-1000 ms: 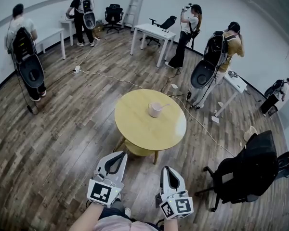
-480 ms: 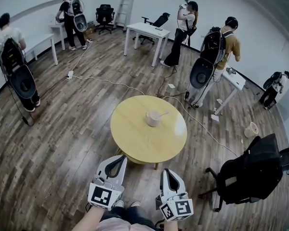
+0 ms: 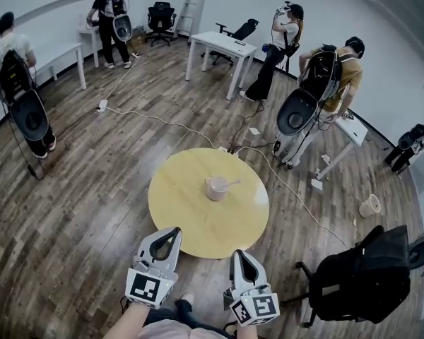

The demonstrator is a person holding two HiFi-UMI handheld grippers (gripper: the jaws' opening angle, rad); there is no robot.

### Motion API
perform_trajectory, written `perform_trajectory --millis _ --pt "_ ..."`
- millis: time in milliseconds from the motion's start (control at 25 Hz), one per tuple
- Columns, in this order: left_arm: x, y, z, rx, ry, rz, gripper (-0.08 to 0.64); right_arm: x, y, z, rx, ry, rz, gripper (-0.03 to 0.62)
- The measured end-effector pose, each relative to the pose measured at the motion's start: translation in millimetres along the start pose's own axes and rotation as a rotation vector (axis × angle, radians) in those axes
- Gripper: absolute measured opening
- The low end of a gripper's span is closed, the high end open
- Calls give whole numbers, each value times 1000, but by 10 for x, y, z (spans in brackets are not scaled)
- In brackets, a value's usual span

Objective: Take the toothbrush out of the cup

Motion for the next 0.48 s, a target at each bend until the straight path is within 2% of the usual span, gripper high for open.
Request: perform_trajectory --millis 280,480 --pt "-391 -11 204 0 29 -1 -3 -336 -365 38 -37 14 -14 6" --pt "-739 150 401 1 39 22 -3 -711 -562 128 -39 17 -3 6"
Point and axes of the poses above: the fingertips, and each gripper's own axes: x backward along the fingers, y to its left, z out of its underside, the point moved 5 cm from there along x, backward along the fingers, and after that the axes turned 11 degrees about -y, right-handed, at the moved point
